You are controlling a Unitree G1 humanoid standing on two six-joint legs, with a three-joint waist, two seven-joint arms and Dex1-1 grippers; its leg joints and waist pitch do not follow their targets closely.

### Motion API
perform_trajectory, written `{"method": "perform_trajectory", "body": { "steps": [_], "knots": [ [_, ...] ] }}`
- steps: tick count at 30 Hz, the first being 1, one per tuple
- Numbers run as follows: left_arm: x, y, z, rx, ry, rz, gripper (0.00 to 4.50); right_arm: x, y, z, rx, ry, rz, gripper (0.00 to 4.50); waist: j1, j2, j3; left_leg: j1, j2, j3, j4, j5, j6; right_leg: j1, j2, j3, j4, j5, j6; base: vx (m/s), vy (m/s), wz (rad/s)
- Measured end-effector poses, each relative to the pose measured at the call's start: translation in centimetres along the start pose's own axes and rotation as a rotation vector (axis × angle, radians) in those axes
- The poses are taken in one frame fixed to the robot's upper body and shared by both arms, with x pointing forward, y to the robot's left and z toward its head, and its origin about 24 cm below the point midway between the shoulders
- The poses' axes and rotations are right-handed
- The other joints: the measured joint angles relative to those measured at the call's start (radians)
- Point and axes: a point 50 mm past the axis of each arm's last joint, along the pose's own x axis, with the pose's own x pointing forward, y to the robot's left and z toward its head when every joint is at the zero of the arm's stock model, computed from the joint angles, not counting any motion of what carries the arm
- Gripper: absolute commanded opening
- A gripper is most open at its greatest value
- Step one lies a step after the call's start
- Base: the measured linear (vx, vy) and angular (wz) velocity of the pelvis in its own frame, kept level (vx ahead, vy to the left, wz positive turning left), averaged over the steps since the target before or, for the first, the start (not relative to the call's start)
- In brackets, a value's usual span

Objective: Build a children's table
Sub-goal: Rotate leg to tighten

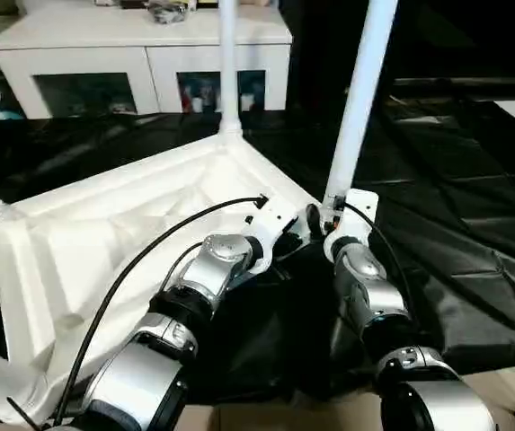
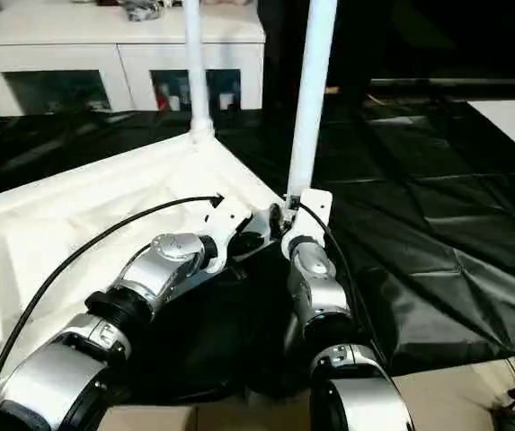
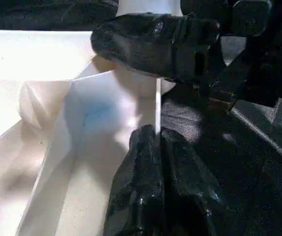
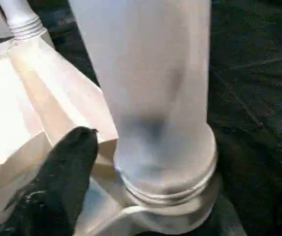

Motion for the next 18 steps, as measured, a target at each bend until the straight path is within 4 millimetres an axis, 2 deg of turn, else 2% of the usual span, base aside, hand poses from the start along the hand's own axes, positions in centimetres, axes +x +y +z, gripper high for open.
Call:
{"method": "perform_trajectory", "body": {
  "steps": [3, 9, 13, 18],
  "knots": [
    [-0.3, -0.1, 0.0, 0.019, -0.011, -0.028, 0.00, -0.4, -1.2, 0.1, -0.078, -0.029, 0.056, 4.32, 0.004, 0.002, 0.000, -0.001, 0.000, 0.001, -0.001, 0.000, 0.000, 0.000, 0.000, 0.000, -0.003, 0.005, 0.000, 0.000, 0.000, 0.00],
    [-1.3, 0.4, -0.2, 0.051, -0.044, -0.075, 0.00, -2.0, -3.9, 0.7, -0.266, -0.064, 0.290, 4.32, 0.013, 0.007, 0.002, -0.002, 0.002, 0.001, -0.006, 0.003, 0.006, -0.002, 0.001, -0.003, -0.004, 0.002, 0.005, 0.000, 0.000, 0.00],
    [-2.8, 1.1, -0.9, 0.078, -0.046, -0.122, 0.00, -3.8, -5.2, 1.4, -0.326, -0.079, 0.519, 4.32, 0.008, 0.008, 0.004, -0.002, 0.004, 0.001, -0.007, 0.003, 0.006, -0.002, 0.002, -0.004, -0.004, 0.002, 0.006, 0.000, 0.000, 0.00],
    [-4.5, 1.3, -1.5, 0.106, -0.049, -0.202, 0.00, -5.2, -6.2, 1.8, -0.368, -0.061, 0.683, 4.32, 0.006, 0.011, 0.006, -0.003, 0.004, 0.001, -0.007, 0.003, 0.006, -0.003, 0.003, -0.004, -0.005, 0.001, 0.006, 0.000, 0.000, 0.00]
  ]
}}
